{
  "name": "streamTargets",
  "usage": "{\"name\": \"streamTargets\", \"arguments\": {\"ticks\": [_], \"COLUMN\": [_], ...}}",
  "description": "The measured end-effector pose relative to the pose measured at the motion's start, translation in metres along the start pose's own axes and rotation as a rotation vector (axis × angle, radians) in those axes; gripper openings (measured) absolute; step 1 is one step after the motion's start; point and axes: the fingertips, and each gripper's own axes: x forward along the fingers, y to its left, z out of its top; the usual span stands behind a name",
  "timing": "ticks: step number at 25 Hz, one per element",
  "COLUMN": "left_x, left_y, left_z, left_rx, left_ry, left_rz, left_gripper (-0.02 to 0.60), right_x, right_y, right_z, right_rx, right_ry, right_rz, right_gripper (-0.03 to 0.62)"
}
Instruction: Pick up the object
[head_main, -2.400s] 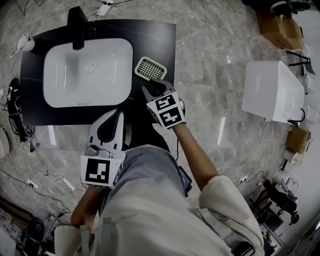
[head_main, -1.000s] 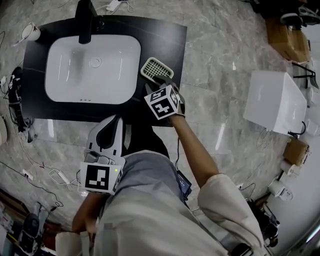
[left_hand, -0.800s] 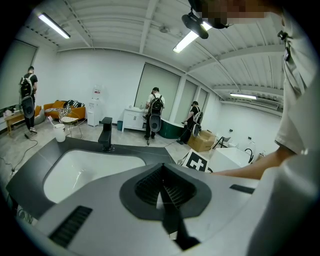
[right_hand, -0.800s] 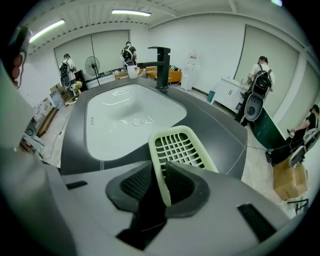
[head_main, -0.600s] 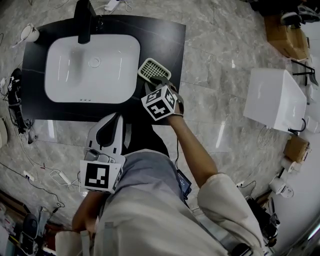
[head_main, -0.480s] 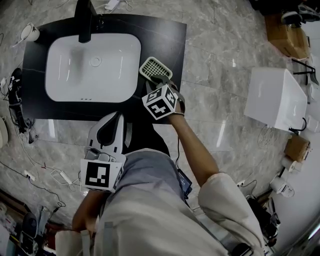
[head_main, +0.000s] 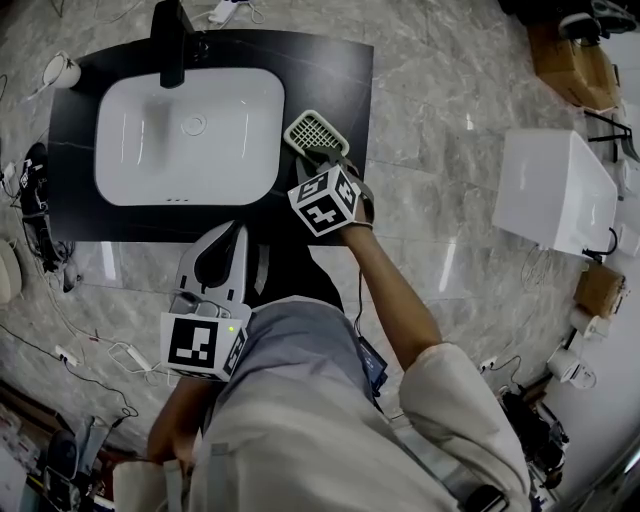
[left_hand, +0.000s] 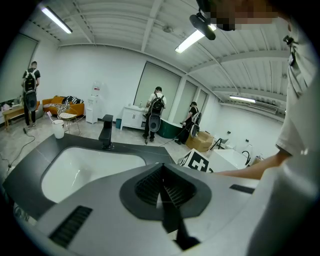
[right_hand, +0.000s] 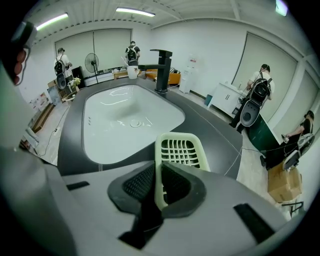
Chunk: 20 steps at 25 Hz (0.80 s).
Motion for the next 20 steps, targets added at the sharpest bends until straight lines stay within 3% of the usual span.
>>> {"name": "streamTargets", "arguments": {"ticks": [20], "left_x": [-0.003], "left_y": [-0.005], "left_z": [-0.007], "left_rx": [-0.003], "left_ry": [-0.008], "left_rz": [-0.054], "left_gripper": [0.002], "right_x": [-0.018], "right_y": [0.007], "right_z": [-0.004], "right_rx": [0.085], "right_ry": [-0.018], "right_rz": [-0.001], "right_gripper": [0.053]}}
